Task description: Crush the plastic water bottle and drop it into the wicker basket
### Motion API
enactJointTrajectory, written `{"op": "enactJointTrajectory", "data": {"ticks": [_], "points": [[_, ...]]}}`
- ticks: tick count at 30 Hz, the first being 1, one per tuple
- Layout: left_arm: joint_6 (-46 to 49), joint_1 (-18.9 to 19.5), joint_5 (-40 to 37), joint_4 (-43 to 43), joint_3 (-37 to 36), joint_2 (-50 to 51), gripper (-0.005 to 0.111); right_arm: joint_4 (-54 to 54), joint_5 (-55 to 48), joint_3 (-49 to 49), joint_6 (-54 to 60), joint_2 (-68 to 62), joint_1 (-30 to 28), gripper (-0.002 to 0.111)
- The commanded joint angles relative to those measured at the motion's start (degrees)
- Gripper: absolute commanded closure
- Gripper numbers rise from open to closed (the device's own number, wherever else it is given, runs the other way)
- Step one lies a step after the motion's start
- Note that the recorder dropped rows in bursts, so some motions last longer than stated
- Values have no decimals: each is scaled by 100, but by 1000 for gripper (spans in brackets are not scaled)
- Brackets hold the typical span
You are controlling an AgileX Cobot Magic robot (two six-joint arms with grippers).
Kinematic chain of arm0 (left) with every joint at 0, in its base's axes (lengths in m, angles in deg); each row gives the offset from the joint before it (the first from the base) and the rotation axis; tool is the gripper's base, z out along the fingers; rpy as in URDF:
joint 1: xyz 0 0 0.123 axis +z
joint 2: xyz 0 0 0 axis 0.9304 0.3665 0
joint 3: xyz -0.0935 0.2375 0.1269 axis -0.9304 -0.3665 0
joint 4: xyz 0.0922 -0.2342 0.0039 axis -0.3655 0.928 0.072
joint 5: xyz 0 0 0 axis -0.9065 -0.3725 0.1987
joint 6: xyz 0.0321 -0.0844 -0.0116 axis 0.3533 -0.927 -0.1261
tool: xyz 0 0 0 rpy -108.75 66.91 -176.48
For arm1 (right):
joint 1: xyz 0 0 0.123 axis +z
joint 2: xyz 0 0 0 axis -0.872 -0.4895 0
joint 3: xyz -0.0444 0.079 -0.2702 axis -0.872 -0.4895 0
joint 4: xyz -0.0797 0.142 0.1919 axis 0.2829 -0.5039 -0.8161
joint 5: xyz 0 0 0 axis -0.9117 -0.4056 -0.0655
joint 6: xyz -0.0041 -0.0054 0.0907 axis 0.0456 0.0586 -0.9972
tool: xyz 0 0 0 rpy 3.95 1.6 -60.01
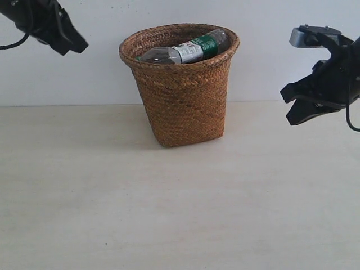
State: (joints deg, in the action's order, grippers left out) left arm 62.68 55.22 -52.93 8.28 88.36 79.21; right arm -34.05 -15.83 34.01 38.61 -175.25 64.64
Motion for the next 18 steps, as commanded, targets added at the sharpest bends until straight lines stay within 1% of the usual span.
{"op": "enactJointTrajectory", "data": {"ticks": [1,2,3,4,5,6,9,12,14,16,17,18], "points": [[767,7,842,1866,27,207,102,-57,97,96,129,13,8,108],[1075,-4,1303,2613,27,375,102,-57,96,96,172,13,8,108],[1195,-4,1581,3035,27,488,102,-57,96,96,185,13,8,108],[1392,-74,2081,3684,27,726,102,-57,110,96,184,13,8,108],[1577,-123,2375,3845,27,842,102,-57,124,96,184,3,8,108],[1880,-281,2701,3861,51,1041,102,-57,181,96,196,-8,8,108],[2288,-507,3125,3734,176,1349,102,-57,280,96,263,-49,8,108],[2550,-645,3138,3484,518,1671,102,-57,346,96,397,-124,8,108],[2302,-670,2972,3135,926,1954,102,-57,373,96,518,-245,8,108],[1927,-670,2415,2704,1374,2229,102,-45,446,96,621,-314,8,108],[1349,-670,2081,2087,1722,2424,102,-45,459,96,657,-350,8,108],[886,-670,1967,1679,1854,2524,102,-45,469,96,657,-381,8,108]]}}
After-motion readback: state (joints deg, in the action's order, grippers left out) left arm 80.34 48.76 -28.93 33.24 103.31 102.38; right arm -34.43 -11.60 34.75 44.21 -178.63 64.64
